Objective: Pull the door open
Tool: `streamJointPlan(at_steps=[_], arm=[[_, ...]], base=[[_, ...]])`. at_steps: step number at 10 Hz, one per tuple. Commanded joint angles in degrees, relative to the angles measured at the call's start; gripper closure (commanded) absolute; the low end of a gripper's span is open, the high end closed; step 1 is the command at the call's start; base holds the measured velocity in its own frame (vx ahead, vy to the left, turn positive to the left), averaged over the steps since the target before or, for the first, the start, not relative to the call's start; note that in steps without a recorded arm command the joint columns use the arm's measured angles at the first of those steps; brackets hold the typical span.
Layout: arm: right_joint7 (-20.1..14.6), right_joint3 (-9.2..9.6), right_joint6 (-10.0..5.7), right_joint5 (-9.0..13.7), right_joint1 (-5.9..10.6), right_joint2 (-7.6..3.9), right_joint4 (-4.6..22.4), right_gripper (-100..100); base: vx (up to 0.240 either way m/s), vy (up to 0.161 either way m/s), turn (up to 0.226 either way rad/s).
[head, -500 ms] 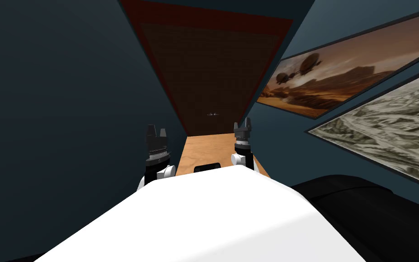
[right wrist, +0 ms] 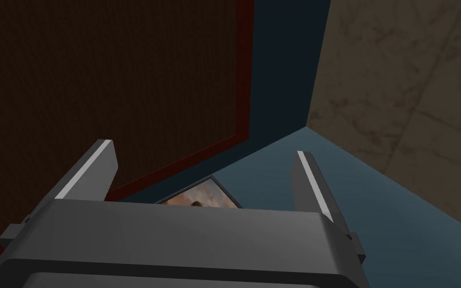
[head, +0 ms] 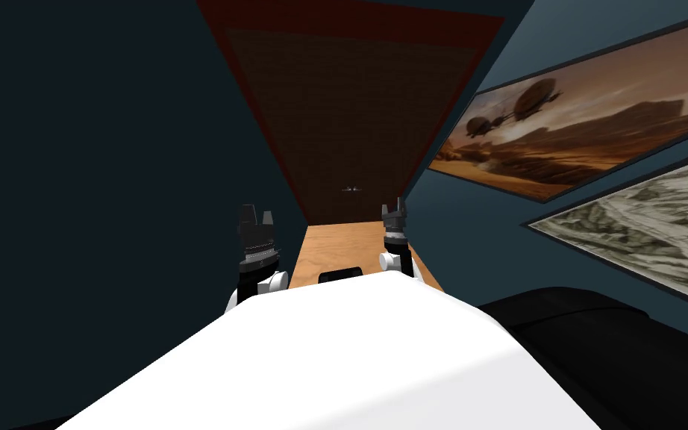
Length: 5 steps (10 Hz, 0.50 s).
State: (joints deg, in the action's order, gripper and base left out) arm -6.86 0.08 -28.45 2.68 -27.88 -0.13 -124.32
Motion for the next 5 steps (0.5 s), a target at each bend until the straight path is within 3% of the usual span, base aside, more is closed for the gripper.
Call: streamJointPlan(at_steps=[1,5], arm=[[-0.27,-0.55,-0.61,-0.21,0.55,-0.64,2.25,-100],[-0.84,-1.80,-1.81,-0.68,1.93,-1.86,7.35,-100]], base=[[0.170,-0.048,0.035],[0.138,-0.010,0.041]])
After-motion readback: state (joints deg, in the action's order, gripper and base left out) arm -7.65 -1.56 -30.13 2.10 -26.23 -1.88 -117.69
